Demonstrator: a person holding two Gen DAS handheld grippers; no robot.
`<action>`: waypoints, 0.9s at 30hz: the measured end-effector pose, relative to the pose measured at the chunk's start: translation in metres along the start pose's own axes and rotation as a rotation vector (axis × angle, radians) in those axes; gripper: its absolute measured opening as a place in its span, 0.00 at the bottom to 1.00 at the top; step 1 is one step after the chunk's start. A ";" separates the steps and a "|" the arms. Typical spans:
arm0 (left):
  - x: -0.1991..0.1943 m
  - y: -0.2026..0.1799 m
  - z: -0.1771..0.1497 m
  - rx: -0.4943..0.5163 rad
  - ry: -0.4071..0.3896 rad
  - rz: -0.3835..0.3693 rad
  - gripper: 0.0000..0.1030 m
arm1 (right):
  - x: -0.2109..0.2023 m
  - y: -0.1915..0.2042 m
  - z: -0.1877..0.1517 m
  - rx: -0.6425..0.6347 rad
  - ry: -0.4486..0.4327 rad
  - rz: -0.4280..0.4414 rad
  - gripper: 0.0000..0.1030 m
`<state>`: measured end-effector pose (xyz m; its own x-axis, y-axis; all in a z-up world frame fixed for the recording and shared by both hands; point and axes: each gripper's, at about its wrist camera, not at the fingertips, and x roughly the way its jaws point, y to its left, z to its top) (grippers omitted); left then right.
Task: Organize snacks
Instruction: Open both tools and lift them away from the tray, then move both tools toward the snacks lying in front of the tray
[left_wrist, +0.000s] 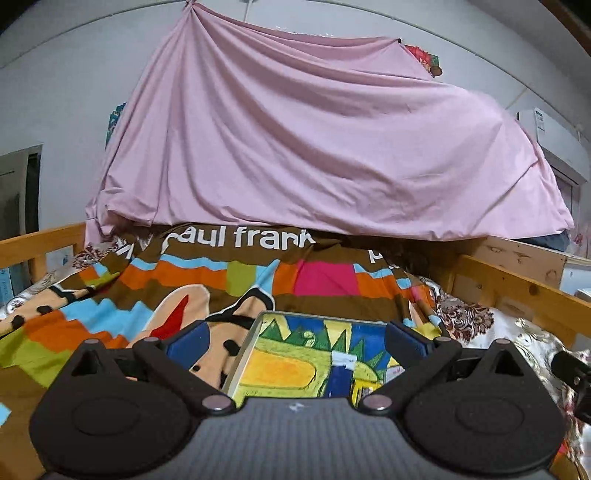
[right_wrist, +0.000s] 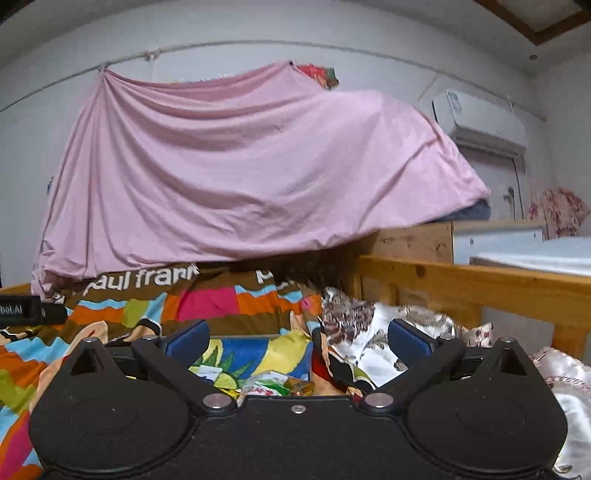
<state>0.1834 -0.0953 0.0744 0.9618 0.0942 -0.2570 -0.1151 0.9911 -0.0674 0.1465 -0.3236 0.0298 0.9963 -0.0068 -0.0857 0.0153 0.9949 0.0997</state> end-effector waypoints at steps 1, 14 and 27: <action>-0.005 0.002 -0.002 0.005 0.005 -0.001 1.00 | -0.007 0.003 0.000 -0.013 -0.011 0.005 0.99; -0.061 0.029 -0.032 0.037 0.018 0.001 1.00 | -0.063 0.024 -0.013 -0.067 -0.016 0.024 0.99; -0.080 0.052 -0.068 0.049 0.098 -0.007 1.00 | -0.066 0.038 -0.038 -0.076 0.161 0.060 0.99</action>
<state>0.0840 -0.0581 0.0257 0.9336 0.0796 -0.3495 -0.0934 0.9954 -0.0229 0.0777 -0.2818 0.0017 0.9688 0.0632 -0.2396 -0.0566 0.9978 0.0343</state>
